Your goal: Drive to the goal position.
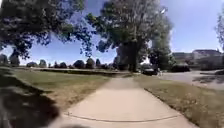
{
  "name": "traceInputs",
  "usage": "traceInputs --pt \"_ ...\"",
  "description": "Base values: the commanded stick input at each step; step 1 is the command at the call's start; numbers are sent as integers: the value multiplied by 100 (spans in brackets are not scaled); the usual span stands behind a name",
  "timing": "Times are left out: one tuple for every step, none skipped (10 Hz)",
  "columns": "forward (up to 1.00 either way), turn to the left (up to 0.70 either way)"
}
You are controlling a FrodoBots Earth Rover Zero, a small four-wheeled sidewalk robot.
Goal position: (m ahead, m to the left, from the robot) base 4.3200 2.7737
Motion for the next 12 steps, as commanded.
traceInputs --pt "70 -35" --pt "70 -35" --pt "70 -35" --pt "70 -35" --pt "70 -32" --pt "70 -13" --pt "70 -1" --pt "70 0" --pt "70 0" --pt "70 0" --pt "70 0" --pt "70 0"
